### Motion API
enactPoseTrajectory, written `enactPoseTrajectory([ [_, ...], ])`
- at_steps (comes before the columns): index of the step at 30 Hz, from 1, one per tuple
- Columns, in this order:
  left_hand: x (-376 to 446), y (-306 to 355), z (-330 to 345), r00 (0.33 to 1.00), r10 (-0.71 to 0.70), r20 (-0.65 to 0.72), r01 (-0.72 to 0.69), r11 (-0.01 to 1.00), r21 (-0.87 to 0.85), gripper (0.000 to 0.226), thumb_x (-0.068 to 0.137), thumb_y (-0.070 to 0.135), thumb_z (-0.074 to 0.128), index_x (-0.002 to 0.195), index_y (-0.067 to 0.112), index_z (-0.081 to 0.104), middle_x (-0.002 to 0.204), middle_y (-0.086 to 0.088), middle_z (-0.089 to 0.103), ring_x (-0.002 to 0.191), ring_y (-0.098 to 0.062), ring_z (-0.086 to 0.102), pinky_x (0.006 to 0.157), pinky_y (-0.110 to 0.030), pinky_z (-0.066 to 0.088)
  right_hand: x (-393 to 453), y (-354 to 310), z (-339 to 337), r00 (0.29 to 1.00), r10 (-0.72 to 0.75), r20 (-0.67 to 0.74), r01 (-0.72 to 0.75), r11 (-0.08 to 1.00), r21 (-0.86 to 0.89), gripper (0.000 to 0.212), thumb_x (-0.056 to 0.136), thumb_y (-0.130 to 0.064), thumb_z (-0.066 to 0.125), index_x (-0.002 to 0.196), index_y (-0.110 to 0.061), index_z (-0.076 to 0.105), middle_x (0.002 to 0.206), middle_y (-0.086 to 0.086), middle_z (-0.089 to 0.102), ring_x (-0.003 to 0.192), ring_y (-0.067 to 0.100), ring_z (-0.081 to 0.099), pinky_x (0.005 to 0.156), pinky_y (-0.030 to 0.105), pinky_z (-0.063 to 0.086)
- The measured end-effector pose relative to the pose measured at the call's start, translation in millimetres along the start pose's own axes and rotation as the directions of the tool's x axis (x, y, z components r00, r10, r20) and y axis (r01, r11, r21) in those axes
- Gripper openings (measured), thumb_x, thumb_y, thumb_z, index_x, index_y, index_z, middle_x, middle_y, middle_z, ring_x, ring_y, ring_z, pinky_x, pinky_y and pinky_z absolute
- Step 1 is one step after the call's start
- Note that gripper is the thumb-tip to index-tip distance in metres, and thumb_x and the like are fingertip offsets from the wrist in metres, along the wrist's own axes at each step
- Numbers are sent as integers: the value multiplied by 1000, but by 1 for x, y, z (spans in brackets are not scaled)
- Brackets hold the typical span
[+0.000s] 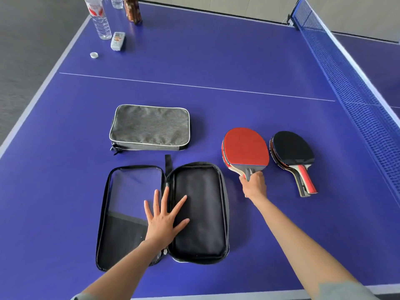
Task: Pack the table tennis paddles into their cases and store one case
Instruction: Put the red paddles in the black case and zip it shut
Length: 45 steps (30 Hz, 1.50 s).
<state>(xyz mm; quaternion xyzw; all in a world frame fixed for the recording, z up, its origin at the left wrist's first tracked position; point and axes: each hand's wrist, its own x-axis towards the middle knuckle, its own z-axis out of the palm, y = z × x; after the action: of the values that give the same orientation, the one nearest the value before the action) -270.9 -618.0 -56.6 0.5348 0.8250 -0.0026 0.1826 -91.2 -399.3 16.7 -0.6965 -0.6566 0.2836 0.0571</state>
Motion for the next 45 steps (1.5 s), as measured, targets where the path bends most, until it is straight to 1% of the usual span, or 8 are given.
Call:
enactPoseTrajectory([
  [6, 0, 1, -3, 999, 10, 42, -10, 1000, -22, 70, 69, 76, -9, 133, 55, -28, 142, 0, -47, 129, -31, -46, 107, -61, -18, -59, -10, -7, 1000, -18, -5, 19, 978, 209, 40, 90, -28, 58, 105, 9, 48, 96, 17, 52, 77, 26, 52, 62, 33, 41],
  [12, 0, -8, -15, 1000, 24, 21, -17, 958, -286, 66, 96, 52, 27, 143, 41, -19, 158, 4, -13, 144, -21, -22, 113, -52, -12, -133, -19, 38, 993, -45, 105, 21, 975, 220, 37, 90, -31, 57, 103, 2, 45, 103, 15, 52, 94, 34, 56, 80, 43, 47],
  [19, -2, -20, -19, 999, 43, 22, -29, 897, -440, 58, 102, 35, 19, 143, 26, -21, 157, 13, -13, 143, -10, -20, 117, -43, -12, -177, -15, 80, 991, 14, 133, -25, 997, 78, 42, 90, -35, 56, 111, 0, 43, 118, 16, 53, 104, 36, 59, 81, 39, 47],
  [26, 2, -17, -17, 997, 24, 68, 5, 921, -390, 59, 101, 40, 21, 149, 24, -9, 158, 8, -13, 144, -16, -22, 115, -46, -13, -188, -20, 93, 993, 37, 108, -37, 999, -8, 44, 92, -37, 55, 115, -3, 40, 123, 15, 50, 107, 31, 60, 82, 36, 49],
  [32, 4, -9, -20, 994, -26, 102, 60, 934, -352, 61, 100, 46, 20, 149, 26, -9, 159, 8, -12, 144, -18, -22, 116, -48, -12, -177, -10, 94, 992, -46, 119, 83, 942, -325, 57, 90, -51, 49, 118, -2, 44, 123, 12, 54, 116, 28, 45, 95, 34, 42],
  [36, 3, -10, -19, 995, -10, 95, 43, 935, -352, 61, 100, 46, 20, 149, 26, -9, 159, 7, -13, 144, -17, -23, 116, -48, -12, -171, -10, 83, 1000, 7, -22, -9, 994, -109, 73, 82, -60, 54, 120, 0, 41, 125, 16, 48, 117, 31, 41, 95, 37, 40],
  [39, 2, -13, -23, 998, 22, 62, 5, 913, -408, 60, 100, 45, 25, 150, 25, 1, 160, 7, -6, 145, -17, -17, 116, -46, -11, -161, -14, 76, 968, -150, -199, 167, 984, 69, 70, 85, -47, 59, 134, -4, 34, 139, 18, 37, 127, 33, 33, 104, 41, 35],
  [45, -21, -49, -43, 979, -60, -194, -41, 877, -479, 49, 97, 27, 47, 144, 21, 35, 152, -5, 30, 142, -27, 21, 114, -42, 19, -139, -16, 95, 830, -541, 134, 555, 780, -289, 61, 95, -51, 32, 149, -33, 9, 160, 2, -6, 147, 24, -6, 119, 42, -5],
])
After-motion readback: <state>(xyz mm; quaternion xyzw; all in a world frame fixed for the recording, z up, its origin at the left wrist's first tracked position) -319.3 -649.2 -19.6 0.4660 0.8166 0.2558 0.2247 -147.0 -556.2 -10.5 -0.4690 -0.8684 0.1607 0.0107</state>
